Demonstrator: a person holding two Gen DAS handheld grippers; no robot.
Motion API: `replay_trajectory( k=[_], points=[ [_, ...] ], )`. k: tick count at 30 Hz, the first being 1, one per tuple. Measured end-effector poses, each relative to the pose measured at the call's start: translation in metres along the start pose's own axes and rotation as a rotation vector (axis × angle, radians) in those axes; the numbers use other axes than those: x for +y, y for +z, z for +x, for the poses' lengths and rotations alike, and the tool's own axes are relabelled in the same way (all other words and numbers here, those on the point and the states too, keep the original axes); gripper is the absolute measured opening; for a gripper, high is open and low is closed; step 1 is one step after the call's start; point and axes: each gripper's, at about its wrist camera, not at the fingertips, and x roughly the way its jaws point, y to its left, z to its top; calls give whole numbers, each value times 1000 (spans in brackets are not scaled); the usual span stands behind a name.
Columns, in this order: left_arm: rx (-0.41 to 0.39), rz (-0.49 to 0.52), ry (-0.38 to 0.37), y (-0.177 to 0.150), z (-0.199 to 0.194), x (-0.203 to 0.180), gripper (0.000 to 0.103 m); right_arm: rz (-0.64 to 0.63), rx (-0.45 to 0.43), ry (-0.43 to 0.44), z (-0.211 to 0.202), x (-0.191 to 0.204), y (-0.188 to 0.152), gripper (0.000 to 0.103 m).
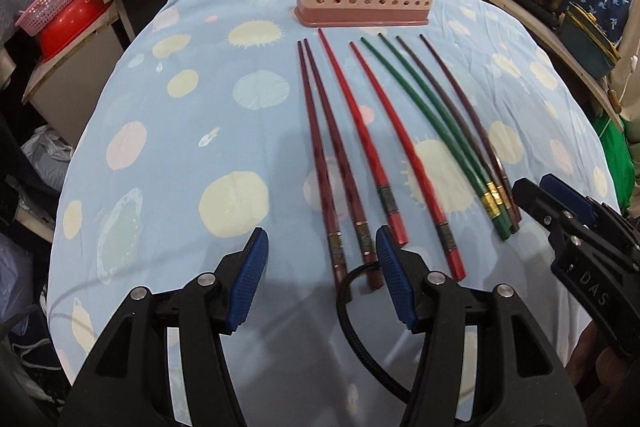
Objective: Organize utensils
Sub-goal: 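Grasp a dark red chopstick with the left tool while the right grasps a brown chopstick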
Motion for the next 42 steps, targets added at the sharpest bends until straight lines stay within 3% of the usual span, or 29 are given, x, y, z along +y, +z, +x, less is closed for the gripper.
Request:
replay_trajectory(
  k=[4, 9, 21, 26, 28, 31, 42],
  points=[
    [3, -25, 14, -1, 5, 7, 53, 2, -3, -11, 9, -1, 4, 36],
    [-1, -34, 29, 0, 6, 11, 53, 9, 9, -16, 20, -4, 10, 22],
    [1, -12, 20, 1, 8, 12, 49, 4, 35, -27, 36, -7, 9, 11],
    [-2, 6, 43, -1, 11, 11, 34, -24, 29, -46, 36, -3, 7, 10],
    [-5, 6, 38, -1, 10, 12, 19, -20, 29, -40, 36, -3, 7, 7],
    [-8, 13, 31, -1, 10, 11, 10, -24, 31, -40, 35, -3, 7, 7],
    [-52, 10, 11, 14, -14, 11, 7, -24, -24, -20, 5, -3, 17, 7]
  ],
)
